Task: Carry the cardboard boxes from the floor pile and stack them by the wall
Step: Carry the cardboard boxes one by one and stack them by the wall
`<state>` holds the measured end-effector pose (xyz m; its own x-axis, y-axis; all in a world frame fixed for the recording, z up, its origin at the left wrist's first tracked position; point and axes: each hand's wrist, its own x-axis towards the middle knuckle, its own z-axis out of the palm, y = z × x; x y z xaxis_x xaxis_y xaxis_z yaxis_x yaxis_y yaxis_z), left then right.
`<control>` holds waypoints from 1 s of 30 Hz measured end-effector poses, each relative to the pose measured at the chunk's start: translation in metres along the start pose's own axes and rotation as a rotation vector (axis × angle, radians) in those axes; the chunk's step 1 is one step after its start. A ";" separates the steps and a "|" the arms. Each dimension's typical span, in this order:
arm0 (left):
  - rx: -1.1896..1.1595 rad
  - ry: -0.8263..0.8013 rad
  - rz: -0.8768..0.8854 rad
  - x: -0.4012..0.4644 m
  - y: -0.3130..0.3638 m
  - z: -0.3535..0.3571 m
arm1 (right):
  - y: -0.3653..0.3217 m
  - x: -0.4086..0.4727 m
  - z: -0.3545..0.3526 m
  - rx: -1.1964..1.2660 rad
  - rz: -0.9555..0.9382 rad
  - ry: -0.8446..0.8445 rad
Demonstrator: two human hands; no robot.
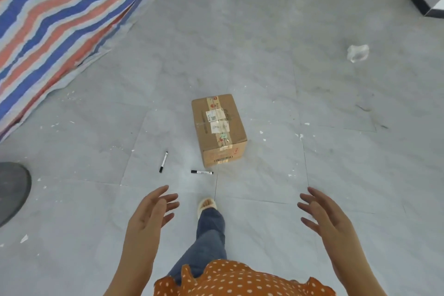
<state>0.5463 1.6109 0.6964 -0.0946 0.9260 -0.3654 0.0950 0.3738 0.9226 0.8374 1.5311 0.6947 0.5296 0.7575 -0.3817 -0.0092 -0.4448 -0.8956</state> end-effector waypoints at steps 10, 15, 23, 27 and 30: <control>0.100 -0.072 -0.066 0.197 0.063 0.066 | -0.095 0.204 0.060 -0.205 -0.011 -0.114; 0.097 0.029 -0.153 0.286 0.033 0.106 | -0.063 0.318 0.092 -0.304 0.089 -0.248; 0.152 0.226 -0.333 0.431 -0.124 0.195 | 0.092 0.520 0.175 -0.481 0.284 -0.426; 0.351 0.260 -0.518 0.493 -0.230 0.228 | 0.174 0.589 0.213 -0.585 0.364 -0.435; 0.356 0.169 -0.667 0.533 -0.302 0.229 | 0.237 0.620 0.234 -0.615 0.419 -0.465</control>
<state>0.6945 2.0038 0.1943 -0.3907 0.4895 -0.7796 0.2752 0.8703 0.4086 0.9647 2.0070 0.1924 0.1843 0.5327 -0.8260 0.4048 -0.8069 -0.4301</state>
